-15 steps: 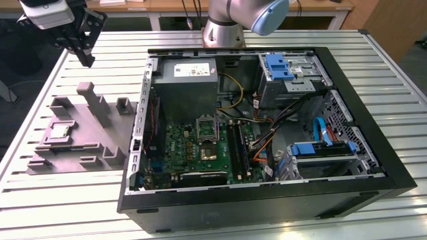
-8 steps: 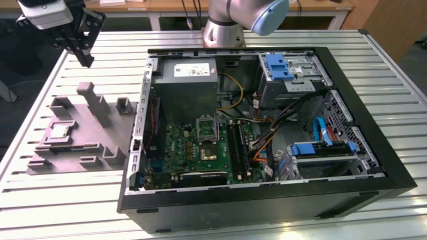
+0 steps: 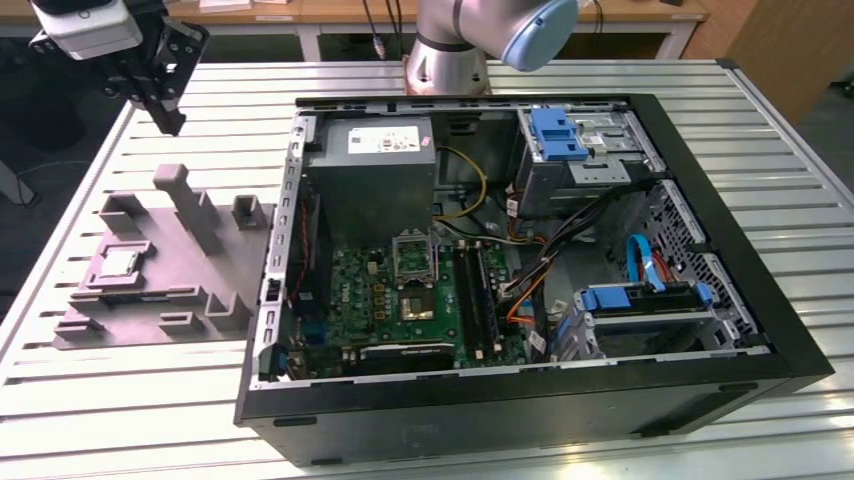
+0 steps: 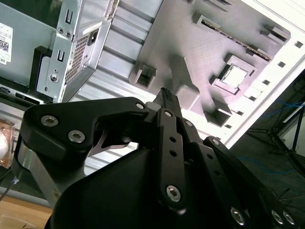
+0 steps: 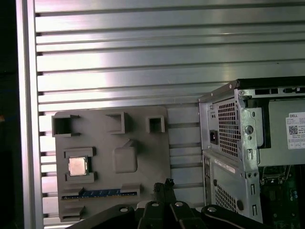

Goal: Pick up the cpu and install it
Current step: 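Reach for the cpu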

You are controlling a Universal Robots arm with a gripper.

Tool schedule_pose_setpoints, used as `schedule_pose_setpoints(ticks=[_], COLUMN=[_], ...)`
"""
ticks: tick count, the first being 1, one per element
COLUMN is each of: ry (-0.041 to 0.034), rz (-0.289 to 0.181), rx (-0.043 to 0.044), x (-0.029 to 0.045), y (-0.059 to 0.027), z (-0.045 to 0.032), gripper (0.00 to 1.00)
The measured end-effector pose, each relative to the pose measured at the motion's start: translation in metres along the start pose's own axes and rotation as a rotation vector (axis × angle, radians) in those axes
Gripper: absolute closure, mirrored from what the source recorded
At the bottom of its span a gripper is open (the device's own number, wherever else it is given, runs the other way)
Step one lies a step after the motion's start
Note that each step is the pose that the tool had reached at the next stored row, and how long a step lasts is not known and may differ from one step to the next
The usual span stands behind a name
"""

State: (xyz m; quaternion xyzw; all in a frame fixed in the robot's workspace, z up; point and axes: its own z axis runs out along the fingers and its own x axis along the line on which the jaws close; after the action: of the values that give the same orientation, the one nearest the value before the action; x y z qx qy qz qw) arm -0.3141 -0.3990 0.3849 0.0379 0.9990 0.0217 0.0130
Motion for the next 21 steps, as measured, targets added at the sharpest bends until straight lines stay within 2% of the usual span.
schedule_pose_setpoints(ticks=[21], ry=[0.0003], rz=[0.0], rx=[0.0], x=[0.0048], y=[-0.0004], z=[0.0007], gripper=[0.89])
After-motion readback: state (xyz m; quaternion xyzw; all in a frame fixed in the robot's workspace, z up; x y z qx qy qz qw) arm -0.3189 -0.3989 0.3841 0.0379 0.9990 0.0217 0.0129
